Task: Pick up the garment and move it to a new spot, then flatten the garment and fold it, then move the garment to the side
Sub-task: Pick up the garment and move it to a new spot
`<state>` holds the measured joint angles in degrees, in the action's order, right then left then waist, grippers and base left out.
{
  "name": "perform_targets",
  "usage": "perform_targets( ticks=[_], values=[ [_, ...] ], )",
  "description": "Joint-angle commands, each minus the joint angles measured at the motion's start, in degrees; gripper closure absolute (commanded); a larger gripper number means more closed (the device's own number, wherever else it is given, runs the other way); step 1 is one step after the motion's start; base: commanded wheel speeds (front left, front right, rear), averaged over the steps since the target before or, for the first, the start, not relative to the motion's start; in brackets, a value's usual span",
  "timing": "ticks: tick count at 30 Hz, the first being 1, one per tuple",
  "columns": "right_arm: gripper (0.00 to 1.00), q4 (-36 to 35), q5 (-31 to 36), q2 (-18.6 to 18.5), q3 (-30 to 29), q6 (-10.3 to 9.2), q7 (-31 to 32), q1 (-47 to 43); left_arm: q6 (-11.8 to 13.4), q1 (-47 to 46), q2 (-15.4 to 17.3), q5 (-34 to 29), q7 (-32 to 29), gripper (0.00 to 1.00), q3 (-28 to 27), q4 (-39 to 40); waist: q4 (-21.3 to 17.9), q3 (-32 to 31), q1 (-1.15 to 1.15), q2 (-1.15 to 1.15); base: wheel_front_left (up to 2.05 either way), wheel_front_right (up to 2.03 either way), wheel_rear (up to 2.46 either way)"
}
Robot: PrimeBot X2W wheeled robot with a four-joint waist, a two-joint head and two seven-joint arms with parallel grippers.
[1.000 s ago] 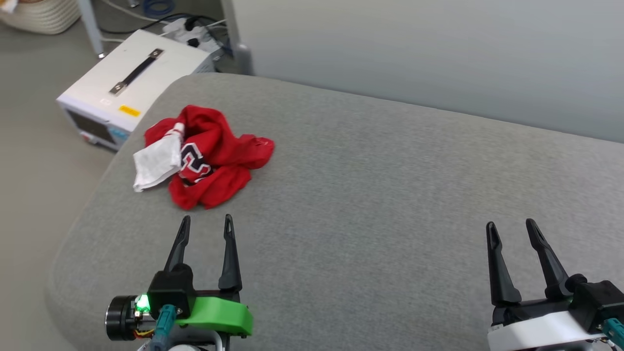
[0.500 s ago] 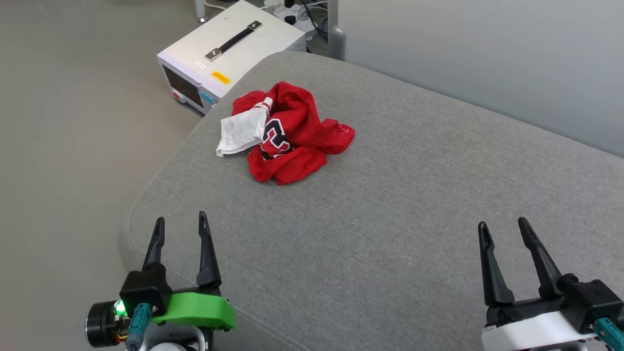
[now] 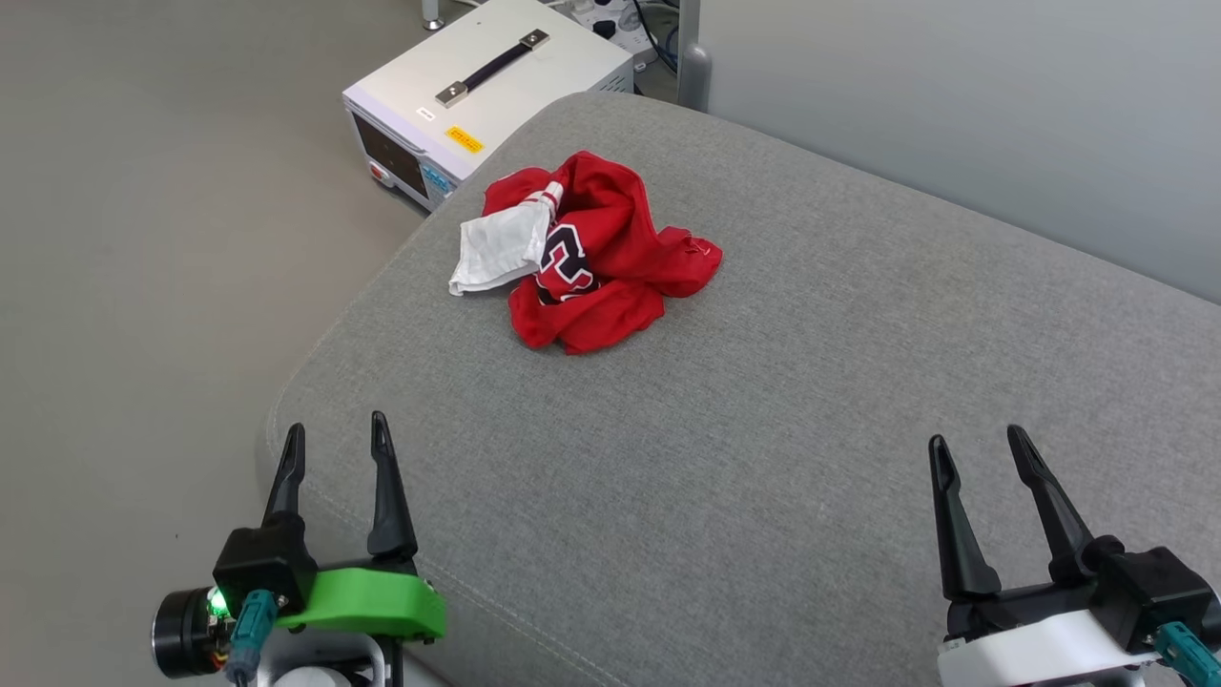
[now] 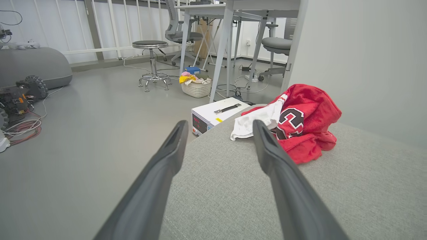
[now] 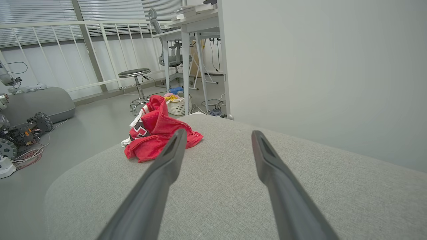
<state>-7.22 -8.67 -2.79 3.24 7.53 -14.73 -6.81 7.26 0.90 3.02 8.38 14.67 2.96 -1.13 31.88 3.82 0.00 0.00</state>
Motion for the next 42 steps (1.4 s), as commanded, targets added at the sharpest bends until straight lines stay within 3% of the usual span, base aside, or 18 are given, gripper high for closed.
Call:
perform_targets(
  ticks=[1, 6, 12, 17, 21, 25, 31, 35, 42],
  values=[
    [0.0, -0.41, 0.54, -0.09, 0.07, -0.04, -0.27, 1.02, -0.86, -1.55, -0.14, -0.39, 0.33, 0.0, -0.47, -0.14, -0.56, 0.61, 0.0, 0.0, 0.0, 0.0, 0.0],
    [0.0, -1.05, 2.3, -0.09, 0.24, -0.04, -0.27, 2.34, -5.91, -9.95, 0.43, -0.98, 0.33, 0.0, -3.68, -1.31, -2.59, 3.5, 0.0, 0.0, 0.0, 0.0, 0.0],
    [0.0, -2.4, 5.4, -0.19, 0.37, -0.04, -0.27, 5.41, -11.59, -24.73, 4.37, -0.58, 0.33, 0.0, -7.91, -5.69, -6.4, 9.46, 0.0, 0.0, 0.0, 0.0, 0.0],
    [0.0, -4.4, 6.42, -2.08, 0.0, -0.04, -0.27, 8.47, -13.85, -37.43, 8.22, 1.8, 0.33, 0.0, -9.28, -11.5, -8.94, 15.44, 0.0, 0.0, 0.0, 0.0, 0.0],
    [0.0, -6.15, 6.58, -3.61, -0.99, -0.04, -0.27, 10.63, -14.61, -46.56, 11.76, 5.31, -1.68, 0.0, -6.28, -19.52, -9.86, 19.61, 0.0, 0.0, 0.0, 0.0, 0.0],
    [0.0, -7.38, 6.65, -5.1, -1.46, -0.04, -0.27, 11.97, -14.71, -54.1, 15.86, 13.0, -10.9, 0.0, 1.44, -25.53, -10.28, 22.4, 0.0, 0.0, 0.0, 0.0, 0.0],
    [0.0, -9.16, 7.12, -6.57, -2.04, -0.04, -0.27, 13.42, -14.73, -61.06, 21.67, 29.06, -33.12, 0.0, 11.15, -30.62, -11.19, 25.16, 0.0, 0.0, 0.0, 0.0, 0.0],
    [0.0, -9.97, 7.19, -7.23, -2.3, -0.04, -0.27, 14.41, -14.73, -62.91, 25.17, 35.29, -45.36, 0.0, 17.64, -30.68, -12.08, 26.82, 0.0, 0.0, 0.0, 0.0, 0.0],
    [0.0, -10.66, 7.24, -8.0, -2.46, -0.04, -0.27, 16.18, -14.74, -63.41, 27.97, 40.04, -55.43, 0.0, 25.58, -32.48, -13.96, 30.27, 0.0, 0.0, 0.0, 0.0, 0.0]
  ],
)
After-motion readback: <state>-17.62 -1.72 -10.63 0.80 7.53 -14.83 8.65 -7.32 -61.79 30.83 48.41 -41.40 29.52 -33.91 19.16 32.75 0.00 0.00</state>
